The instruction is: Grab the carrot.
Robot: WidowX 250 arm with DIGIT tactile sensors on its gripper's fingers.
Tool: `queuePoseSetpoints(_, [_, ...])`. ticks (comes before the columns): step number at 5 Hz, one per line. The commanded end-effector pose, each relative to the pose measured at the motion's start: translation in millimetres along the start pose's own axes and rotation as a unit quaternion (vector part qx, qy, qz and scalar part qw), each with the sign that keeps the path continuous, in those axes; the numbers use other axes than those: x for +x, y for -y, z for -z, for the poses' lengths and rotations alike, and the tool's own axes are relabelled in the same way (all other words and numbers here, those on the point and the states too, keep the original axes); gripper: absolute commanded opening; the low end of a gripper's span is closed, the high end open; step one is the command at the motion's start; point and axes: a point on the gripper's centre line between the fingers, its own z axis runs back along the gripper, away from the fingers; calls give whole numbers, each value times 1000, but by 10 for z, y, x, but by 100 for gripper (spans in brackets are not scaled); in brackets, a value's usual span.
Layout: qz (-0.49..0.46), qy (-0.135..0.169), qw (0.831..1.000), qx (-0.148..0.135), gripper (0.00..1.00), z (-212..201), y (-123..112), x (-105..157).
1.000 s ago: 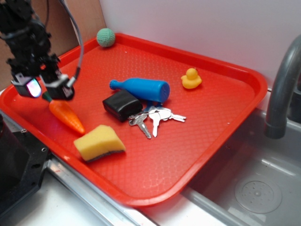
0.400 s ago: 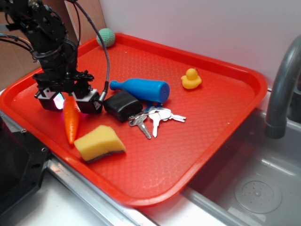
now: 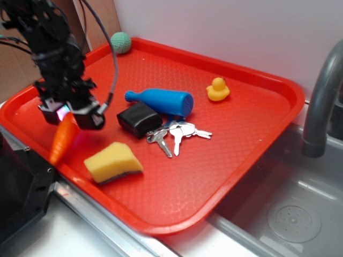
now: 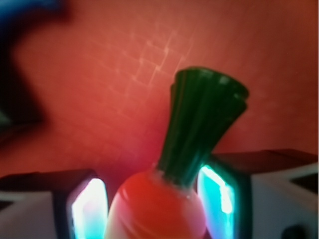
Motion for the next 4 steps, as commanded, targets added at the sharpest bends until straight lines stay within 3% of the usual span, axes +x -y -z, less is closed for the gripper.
queuePoseSetpoints(1, [68,60,996,-4,0,-934,-132,39])
queuePoseSetpoints(2, [71,80,994,26,0,-1437,-270,178])
queuePoseSetpoints(3, [62,108,992,32,0,-1681,-259,333])
queuePoseSetpoints(4, [75,109,990,46,0,-1726,-150,464])
